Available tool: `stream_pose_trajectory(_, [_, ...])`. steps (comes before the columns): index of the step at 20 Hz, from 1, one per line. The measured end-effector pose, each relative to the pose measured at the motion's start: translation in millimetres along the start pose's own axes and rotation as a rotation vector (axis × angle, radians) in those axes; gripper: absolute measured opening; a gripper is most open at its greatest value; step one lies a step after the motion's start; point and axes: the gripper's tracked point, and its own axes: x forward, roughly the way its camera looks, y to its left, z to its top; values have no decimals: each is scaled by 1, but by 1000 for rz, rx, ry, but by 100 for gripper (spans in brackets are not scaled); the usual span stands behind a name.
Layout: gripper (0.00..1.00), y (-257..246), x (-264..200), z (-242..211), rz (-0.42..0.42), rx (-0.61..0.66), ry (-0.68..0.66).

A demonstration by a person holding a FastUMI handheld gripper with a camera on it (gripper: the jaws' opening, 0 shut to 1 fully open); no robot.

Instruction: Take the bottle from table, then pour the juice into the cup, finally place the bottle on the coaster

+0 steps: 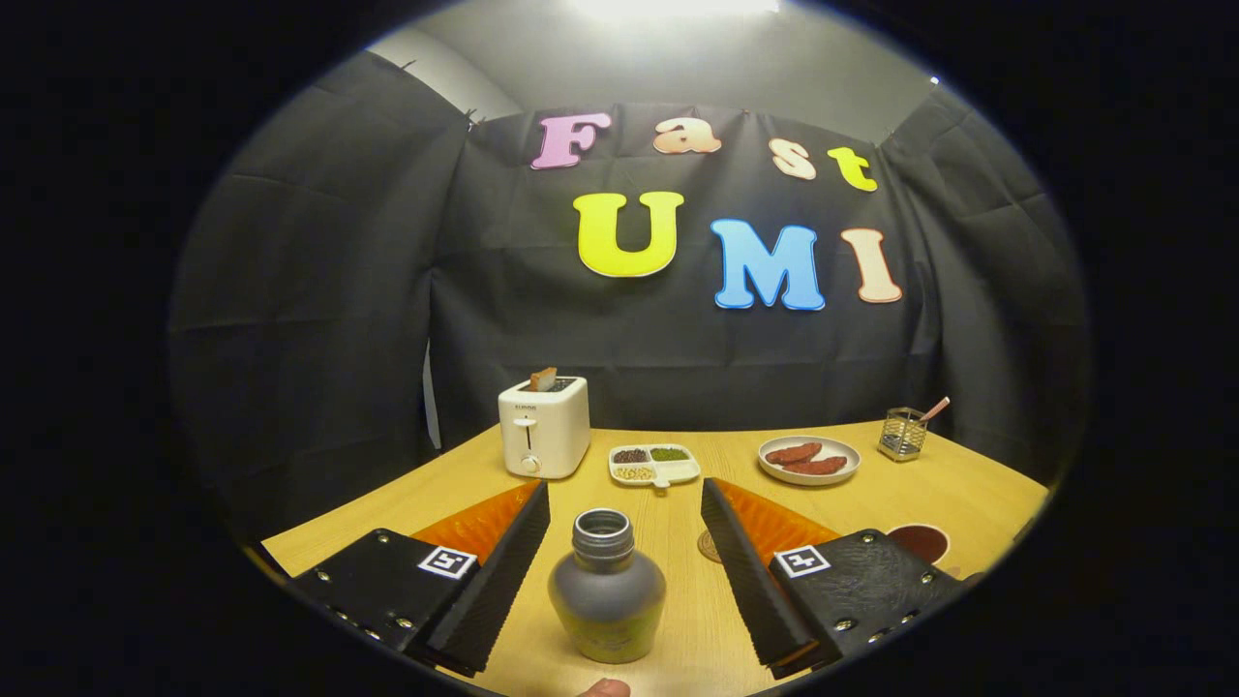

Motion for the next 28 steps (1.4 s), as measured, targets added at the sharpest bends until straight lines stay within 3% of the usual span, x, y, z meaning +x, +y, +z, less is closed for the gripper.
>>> stream_pose_trajectory(12, [97,7,7,-83,-26,15,172])
stream_pose_trajectory(23, [96,6,4,-120,-50,53,263])
stream_pose_trajectory(25, [82,5,6,-119,-50,63,272])
stream_pose_trajectory(28, [80,3,8,-117,-43,93,287])
